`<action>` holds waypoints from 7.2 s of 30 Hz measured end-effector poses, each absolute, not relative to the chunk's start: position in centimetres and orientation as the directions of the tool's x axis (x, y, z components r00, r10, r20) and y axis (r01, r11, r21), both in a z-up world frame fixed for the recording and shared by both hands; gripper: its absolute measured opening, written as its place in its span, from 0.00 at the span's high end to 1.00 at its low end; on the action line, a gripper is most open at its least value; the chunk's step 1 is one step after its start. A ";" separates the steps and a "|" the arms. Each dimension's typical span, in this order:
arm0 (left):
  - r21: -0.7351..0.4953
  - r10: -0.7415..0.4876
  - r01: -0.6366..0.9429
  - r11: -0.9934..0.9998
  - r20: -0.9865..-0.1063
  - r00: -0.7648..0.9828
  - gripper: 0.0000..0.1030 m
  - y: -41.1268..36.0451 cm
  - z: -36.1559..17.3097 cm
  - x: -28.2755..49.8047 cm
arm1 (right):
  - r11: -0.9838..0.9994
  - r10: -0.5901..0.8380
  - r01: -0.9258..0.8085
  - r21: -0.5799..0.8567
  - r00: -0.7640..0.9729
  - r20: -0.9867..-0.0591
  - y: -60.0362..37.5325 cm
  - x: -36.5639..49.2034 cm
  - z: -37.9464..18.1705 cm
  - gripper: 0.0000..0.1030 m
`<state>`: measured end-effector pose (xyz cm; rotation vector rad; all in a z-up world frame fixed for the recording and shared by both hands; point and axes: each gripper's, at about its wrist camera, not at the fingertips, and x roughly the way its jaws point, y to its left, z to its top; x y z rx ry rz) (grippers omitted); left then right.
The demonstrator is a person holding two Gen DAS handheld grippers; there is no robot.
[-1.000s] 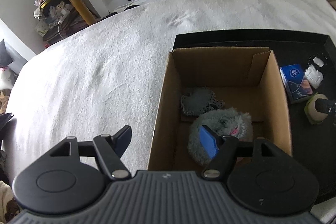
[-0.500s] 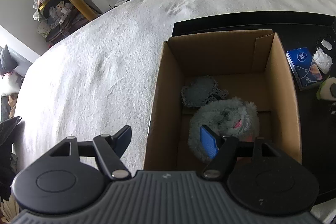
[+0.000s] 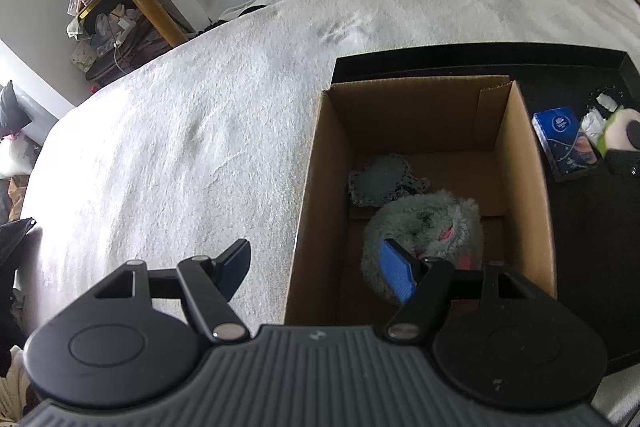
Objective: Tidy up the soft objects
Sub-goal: 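Carry the burger plush with the right gripper into the box and release, then move the open right gripper over the crumpled white paper on the tray, then close the right gripper on the crumpled white paper, then carry the white paper with the right gripper into the box and release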
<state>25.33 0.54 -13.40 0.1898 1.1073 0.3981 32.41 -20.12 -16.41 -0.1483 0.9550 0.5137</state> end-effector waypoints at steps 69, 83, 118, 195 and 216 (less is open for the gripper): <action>0.040 0.149 -0.230 0.972 -0.865 0.479 0.87 7.0 -15.5 24.4 | 0.729 0.490 -0.683 -0.049 0.569 -0.660 -7.4 29.7 -13.5 0.27; 0.124 0.229 -0.235 0.964 -0.837 0.497 0.42 4.8 -13.1 23.6 | 0.821 0.445 -0.567 0.060 0.571 -0.690 -11.5 31.6 -12.8 0.27; 0.306 0.405 -0.279 0.910 -0.800 0.443 0.32 1.2 -13.6 26.6 | 0.912 0.323 -0.408 0.033 0.668 -0.671 -18.4 33.2 -17.8 0.20; 0.148 0.266 -0.272 0.951 -0.840 0.473 0.32 5.6 -10.0 20.6 | 0.774 0.561 -0.616 0.149 0.557 -0.612 -11.5 28.5 -10.6 0.57; 0.046 0.163 -0.255 0.966 -0.873 0.460 0.68 6.3 -13.1 20.1 | 0.724 0.568 -0.660 0.200 0.405 -0.716 -9.7 26.1 -11.4 0.57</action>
